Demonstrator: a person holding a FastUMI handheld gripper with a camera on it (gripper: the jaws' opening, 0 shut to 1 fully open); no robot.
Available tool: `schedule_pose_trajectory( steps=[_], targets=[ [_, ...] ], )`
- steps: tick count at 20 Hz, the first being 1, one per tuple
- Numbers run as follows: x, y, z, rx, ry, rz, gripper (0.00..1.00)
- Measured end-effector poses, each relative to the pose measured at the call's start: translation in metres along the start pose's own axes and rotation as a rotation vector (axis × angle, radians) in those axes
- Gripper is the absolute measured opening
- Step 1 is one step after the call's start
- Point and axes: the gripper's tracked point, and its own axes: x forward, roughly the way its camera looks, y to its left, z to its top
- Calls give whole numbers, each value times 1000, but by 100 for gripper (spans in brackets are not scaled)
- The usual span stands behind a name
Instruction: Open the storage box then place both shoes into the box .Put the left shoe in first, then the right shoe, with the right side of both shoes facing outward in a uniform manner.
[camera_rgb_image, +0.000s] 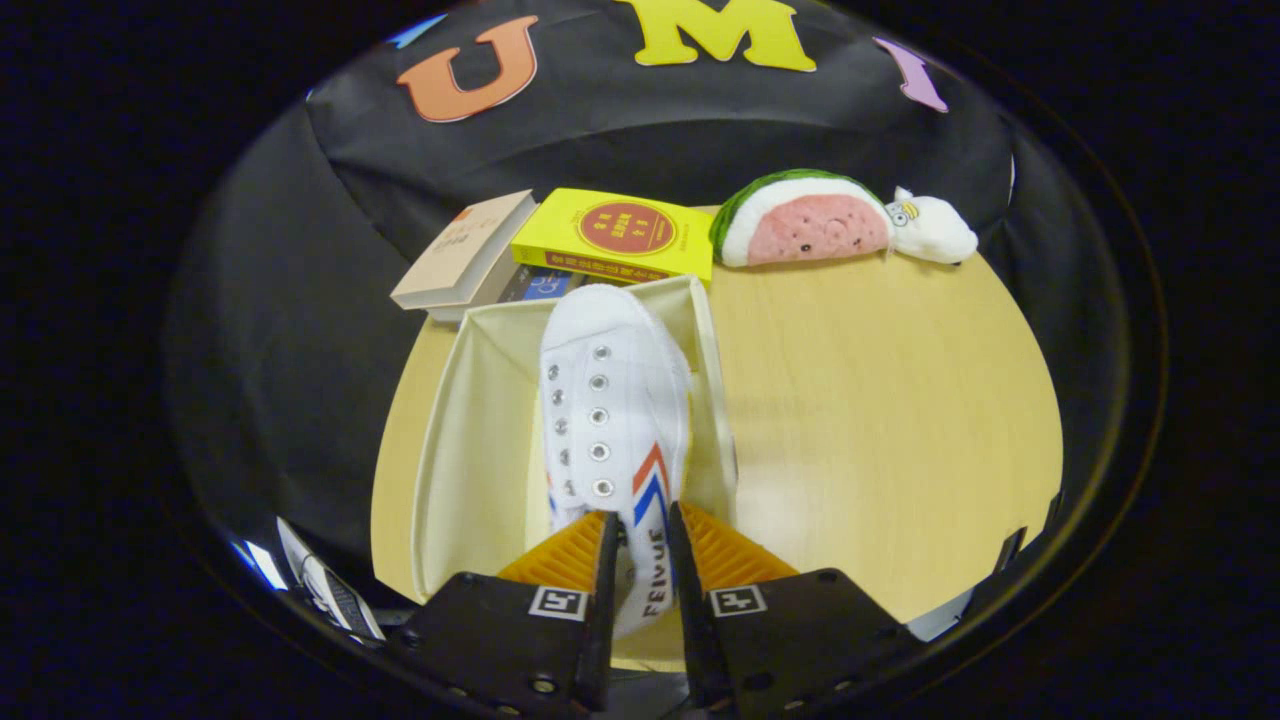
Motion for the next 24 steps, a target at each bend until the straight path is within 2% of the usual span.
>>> schedule_pose_trajectory(
  steps=[1,4,9,12,16,24],
  targets=[
    [-4,-2,2,3,-13,2,37],
    [-20,-6,0,20,-19,27,71],
    [-50,-27,1,-10,-67,15,92],
    [-72,-40,6,-23,-123,-7,94],
    [-103,-73,18,-13,-225,-78,95],
    [-203,-144,64,21,-510,-106,95]
  ],
)
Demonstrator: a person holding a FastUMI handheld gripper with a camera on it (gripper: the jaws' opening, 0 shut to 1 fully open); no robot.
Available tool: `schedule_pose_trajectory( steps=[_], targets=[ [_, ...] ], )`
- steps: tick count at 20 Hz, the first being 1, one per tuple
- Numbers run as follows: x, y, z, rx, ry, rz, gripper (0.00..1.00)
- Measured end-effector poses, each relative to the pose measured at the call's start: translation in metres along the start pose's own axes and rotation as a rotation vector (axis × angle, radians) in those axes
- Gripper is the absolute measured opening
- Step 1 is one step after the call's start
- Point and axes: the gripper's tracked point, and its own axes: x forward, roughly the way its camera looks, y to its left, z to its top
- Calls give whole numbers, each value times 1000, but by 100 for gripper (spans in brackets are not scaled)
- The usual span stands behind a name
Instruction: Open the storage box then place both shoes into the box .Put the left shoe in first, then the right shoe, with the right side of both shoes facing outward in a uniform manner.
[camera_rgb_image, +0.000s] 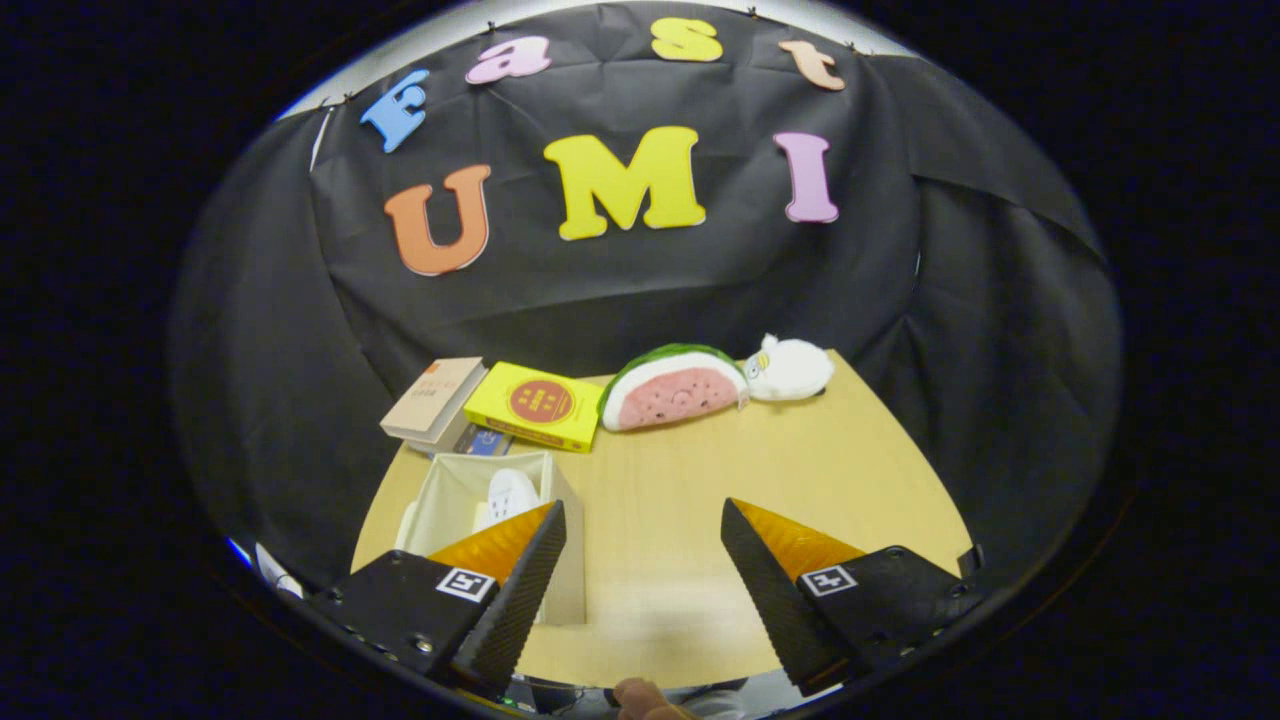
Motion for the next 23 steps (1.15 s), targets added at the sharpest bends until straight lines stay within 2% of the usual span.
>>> schedule_pose_trajectory(
  steps=[4,8,12,16,23],
  targets=[
    [-33,-24,43,-56,-182,-46,95],
    [-63,-10,63,-105,-281,1,95],
    [-81,11,76,-191,-394,-12,95],
    [-90,31,76,-182,-423,21,94],
    [-93,31,88,-149,-448,13,94]
  ],
)
